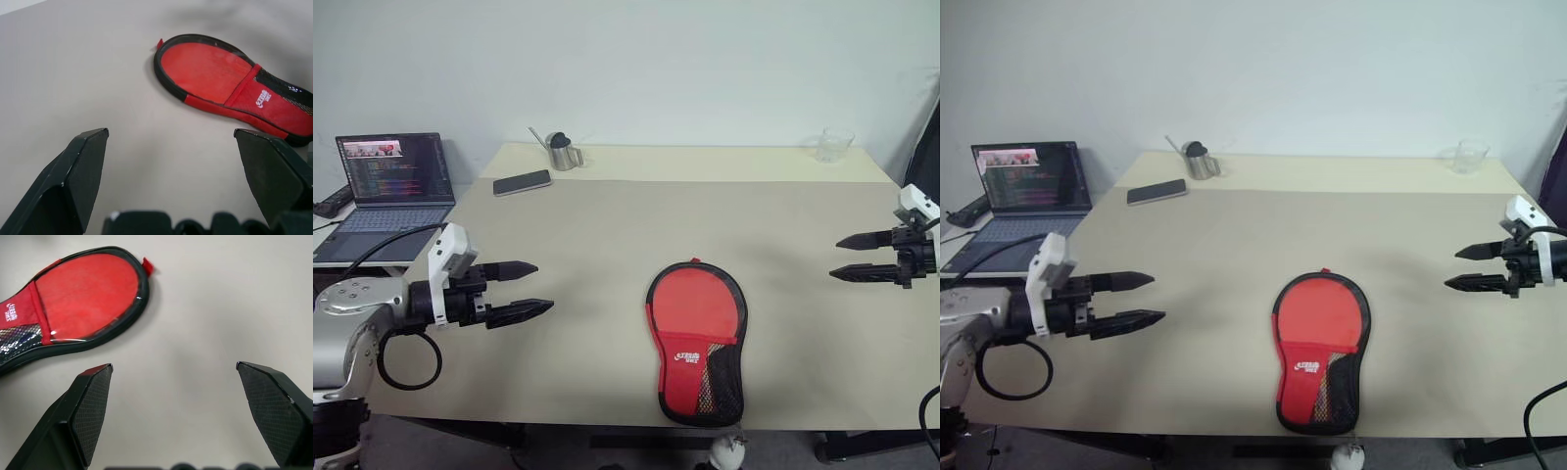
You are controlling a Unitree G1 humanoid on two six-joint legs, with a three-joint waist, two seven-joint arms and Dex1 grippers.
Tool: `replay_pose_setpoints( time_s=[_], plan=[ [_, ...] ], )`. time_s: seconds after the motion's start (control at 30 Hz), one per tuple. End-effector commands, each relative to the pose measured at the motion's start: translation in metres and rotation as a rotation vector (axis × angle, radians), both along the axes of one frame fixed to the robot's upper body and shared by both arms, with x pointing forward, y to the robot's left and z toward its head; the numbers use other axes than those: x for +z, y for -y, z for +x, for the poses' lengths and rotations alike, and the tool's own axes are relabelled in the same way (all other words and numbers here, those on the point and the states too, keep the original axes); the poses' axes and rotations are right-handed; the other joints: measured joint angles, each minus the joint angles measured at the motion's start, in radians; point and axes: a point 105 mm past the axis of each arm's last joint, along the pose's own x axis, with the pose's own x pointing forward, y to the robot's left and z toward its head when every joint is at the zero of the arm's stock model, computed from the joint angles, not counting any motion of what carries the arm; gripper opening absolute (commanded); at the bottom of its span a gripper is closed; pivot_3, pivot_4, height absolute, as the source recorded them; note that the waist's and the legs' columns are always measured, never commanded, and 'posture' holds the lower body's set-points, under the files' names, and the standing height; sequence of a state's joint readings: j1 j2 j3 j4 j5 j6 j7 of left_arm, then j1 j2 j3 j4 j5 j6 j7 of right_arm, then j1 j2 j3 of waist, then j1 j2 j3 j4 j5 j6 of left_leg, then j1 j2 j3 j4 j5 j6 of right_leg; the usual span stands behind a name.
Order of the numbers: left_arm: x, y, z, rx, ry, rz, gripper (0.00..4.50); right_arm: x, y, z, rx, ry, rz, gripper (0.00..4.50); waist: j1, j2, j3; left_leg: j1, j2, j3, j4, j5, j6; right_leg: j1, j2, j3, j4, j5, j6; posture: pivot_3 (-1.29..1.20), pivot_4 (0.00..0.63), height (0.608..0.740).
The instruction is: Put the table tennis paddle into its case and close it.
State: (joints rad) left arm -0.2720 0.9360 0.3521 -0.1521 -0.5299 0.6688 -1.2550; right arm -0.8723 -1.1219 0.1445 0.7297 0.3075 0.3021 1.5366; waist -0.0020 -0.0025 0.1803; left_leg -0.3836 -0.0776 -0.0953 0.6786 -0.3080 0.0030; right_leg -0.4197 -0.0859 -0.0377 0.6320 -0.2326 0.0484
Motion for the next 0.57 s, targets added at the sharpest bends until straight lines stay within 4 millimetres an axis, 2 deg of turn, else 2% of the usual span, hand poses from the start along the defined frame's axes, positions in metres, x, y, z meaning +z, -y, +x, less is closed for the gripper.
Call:
replay_pose_setpoints(
  time_s=[0.03,0.3,0.47,0.57],
  plan=[
    [0.015,-0.005,-0.001,-0.001,0.055,0.012,4.50,0.009,-0.008,-0.009,0.103,0.008,0.016,4.45,0.000,0.000,0.000,0.000,0.000,0.001,0.000,0.000,0.000,0.000,0.000,0.001,0.001,0.000,0.000,0.00,0.150,0.740],
    [0.030,-0.034,0.010,0.118,0.113,0.011,4.50,0.013,-0.020,-0.018,0.179,0.045,0.007,4.45,0.000,0.000,0.000,0.000,0.000,0.002,0.001,0.000,0.000,-0.001,0.000,0.001,0.003,0.000,0.000,0.00,0.150,0.740],
    [0.019,-0.031,0.003,0.115,0.075,-0.009,4.50,0.007,-0.032,-0.026,0.213,0.037,0.018,4.45,0.000,0.000,0.000,0.001,0.000,0.003,0.001,0.000,0.000,-0.002,0.000,0.002,0.006,0.000,0.000,0.00,0.150,0.740],
    [0.015,-0.031,0.008,0.143,0.066,-0.033,4.50,0.013,-0.036,-0.025,0.202,0.094,0.012,4.45,0.000,0.000,0.000,0.001,0.000,0.004,0.002,0.000,0.000,-0.003,0.000,0.003,0.008,0.000,0.000,0.00,0.150,0.740]
  ],
)
